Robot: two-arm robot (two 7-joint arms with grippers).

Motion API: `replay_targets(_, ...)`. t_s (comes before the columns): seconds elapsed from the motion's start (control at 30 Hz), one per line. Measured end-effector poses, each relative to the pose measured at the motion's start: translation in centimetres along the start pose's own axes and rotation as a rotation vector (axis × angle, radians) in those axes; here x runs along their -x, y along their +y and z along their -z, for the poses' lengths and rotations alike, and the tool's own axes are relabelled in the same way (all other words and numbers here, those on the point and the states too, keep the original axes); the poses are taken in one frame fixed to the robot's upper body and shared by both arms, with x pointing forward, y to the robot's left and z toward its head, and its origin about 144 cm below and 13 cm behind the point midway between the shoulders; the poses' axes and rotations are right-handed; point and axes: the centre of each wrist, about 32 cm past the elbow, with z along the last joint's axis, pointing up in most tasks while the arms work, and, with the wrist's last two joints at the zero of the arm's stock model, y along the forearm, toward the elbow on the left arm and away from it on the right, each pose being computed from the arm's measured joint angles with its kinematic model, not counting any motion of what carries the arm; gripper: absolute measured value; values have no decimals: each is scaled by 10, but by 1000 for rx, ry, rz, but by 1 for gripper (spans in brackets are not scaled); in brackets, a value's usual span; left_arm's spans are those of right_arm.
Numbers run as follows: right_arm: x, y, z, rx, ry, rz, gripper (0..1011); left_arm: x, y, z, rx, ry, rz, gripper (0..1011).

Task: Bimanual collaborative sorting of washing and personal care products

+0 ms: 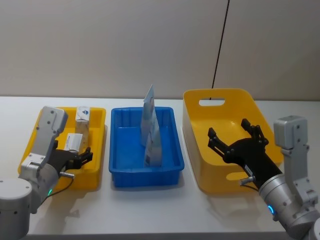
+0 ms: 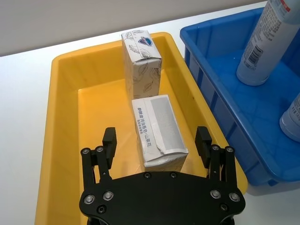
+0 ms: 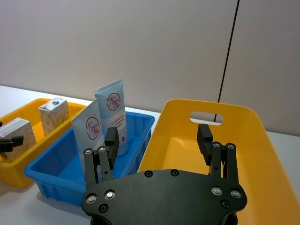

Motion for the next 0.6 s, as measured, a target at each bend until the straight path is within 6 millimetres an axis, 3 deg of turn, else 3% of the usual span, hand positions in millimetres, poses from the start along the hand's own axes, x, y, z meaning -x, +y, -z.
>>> replay_targets(0.23, 0, 0, 0, 0, 0, 0, 1002, 1, -1, 0, -4, 2, -1, 906)
replay_targets(0.6, 0, 0, 0, 0, 0, 0, 1002, 1, -1, 0, -6, 3, -3, 543)
